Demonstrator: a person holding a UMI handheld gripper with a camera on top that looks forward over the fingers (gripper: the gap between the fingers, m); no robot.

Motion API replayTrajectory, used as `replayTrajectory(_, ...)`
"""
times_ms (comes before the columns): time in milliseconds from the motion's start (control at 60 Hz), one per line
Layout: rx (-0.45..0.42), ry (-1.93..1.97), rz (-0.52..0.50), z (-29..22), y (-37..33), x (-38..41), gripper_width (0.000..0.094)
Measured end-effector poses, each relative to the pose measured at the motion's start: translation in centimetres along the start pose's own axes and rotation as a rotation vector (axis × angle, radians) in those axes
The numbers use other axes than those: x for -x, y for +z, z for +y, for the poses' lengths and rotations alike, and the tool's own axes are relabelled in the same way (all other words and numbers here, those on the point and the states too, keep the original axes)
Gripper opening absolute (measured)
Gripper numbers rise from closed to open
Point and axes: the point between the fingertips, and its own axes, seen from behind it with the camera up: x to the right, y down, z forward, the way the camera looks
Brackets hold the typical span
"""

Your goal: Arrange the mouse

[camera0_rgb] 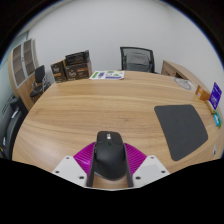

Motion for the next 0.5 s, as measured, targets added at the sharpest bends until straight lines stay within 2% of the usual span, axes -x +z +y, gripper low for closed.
replayTrajectory(117, -0.003, -0.015, 0.031, -0.2, -0.2, -0.1, 0.0426)
replayTrajectory(333, 0.024, 0.034, 0.021, 0.0, -2.9, -0.1, 0.0425)
replayTrajectory(500, -0.031, 0.065, 0.017, -4.1, -7.4, -2.3, 0.0424)
